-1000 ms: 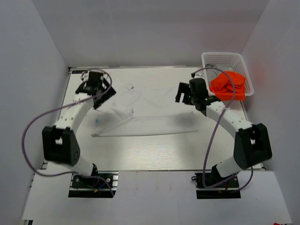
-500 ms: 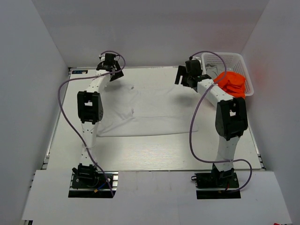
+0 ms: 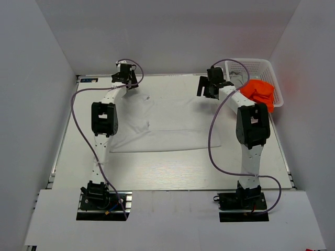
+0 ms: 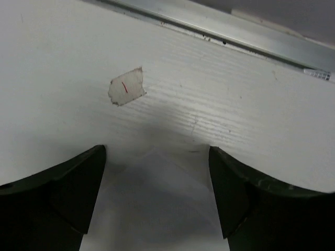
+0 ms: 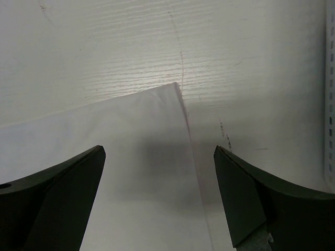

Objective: Fold and stack the t-shirts
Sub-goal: Grap the side of the flattened tshirt furthest away from the robot with both arms

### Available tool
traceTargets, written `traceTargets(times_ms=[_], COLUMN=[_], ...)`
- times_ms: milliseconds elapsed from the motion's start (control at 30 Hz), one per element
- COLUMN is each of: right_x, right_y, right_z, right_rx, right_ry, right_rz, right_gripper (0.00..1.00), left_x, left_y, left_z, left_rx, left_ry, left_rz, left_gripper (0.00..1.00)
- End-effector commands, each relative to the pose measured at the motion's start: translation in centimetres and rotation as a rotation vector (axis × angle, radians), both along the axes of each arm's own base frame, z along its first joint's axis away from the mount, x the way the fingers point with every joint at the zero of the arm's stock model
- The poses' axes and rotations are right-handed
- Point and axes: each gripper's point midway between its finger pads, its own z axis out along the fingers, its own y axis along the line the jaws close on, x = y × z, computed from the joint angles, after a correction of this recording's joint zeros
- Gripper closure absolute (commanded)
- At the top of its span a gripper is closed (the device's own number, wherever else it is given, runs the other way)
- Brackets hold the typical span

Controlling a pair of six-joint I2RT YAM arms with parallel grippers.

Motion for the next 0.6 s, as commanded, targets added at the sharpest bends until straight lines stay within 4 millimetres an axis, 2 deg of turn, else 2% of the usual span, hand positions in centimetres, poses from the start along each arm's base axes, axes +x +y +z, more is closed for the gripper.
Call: traceTargets(times_ms=[0, 33, 67, 133, 200, 233, 267, 333, 367, 400, 433, 467, 533, 567], right_x=[1.8, 2.1, 2.8, 3.0, 3.8, 3.9, 4.4, 5.0, 5.1, 5.3, 5.7, 5.9, 6.2, 6.3], right_y=[-0.2, -0.5, -0.3, -0.3, -0.4, -0.2, -0.4, -0.4, -0.3, -0.3, -0.1, 0.0, 0.7, 0.8], right_z=[2.2, 1.3, 2.0, 1.1, 1.5, 1.1, 1.0, 0.9, 1.0, 0.4, 0.6, 0.5, 0.1, -0.2], right_rx=[0.013, 0.006, 0.017, 0.018, 0.040, 0.041, 0.050, 0.065, 0.072, 0.075, 0.083, 0.097, 0.116, 0.120], right_ry=[-0.058, -0.045, -0.066, -0.047, -0.064, -0.059, -0.061, -0.067, -0.068, -0.061, -0.071, -0.070, -0.064, -0.062], right_rz=[-0.002, -0.014, -0.016, -0.022, -0.044, -0.045, -0.054, -0.072, -0.069, -0.070, -0.073, -0.070, -0.052, -0.052], right_gripper=[0.10, 0.10, 0.10, 0.10, 0.10, 0.10, 0.10, 0.10, 0.10, 0.10, 0.10, 0.10, 0.10, 0.10], left_x=[1.0, 0.8, 0.8, 0.6, 0.6, 0.3, 0.3, -0.3, -0.8, -0.7, -0.8, -1.3, -1.3, -1.8], left_y=[0.3, 0.5, 0.5, 0.3, -0.2, -0.1, -0.3, -0.5, -0.4, -0.5, -0.5, -0.5, -0.9, -0.6], left_z=[1.7, 1.4, 1.4, 1.0, 0.5, -0.3, -0.3, -0.9, -1.9, -1.2, -0.8, -1.6, -0.4, -1.2], left_rx=[0.015, 0.018, 0.018, 0.008, -0.007, 0.002, -0.005, -0.005, 0.006, -0.001, -0.001, 0.000, 0.012, 0.020], left_ry=[-0.051, -0.045, -0.045, -0.035, -0.031, -0.010, -0.009, 0.021, 0.046, 0.033, 0.030, 0.048, 0.031, 0.050], left_rz=[-0.007, 0.012, 0.012, -0.001, -0.020, -0.026, -0.035, -0.057, -0.064, -0.071, -0.071, -0.071, -0.080, -0.073], left_gripper=[0.12, 0.15, 0.18, 0.28, 0.38, 0.56, 0.64, 0.77, 0.82, 0.85, 0.92, 0.99, 1.00, 1.00])
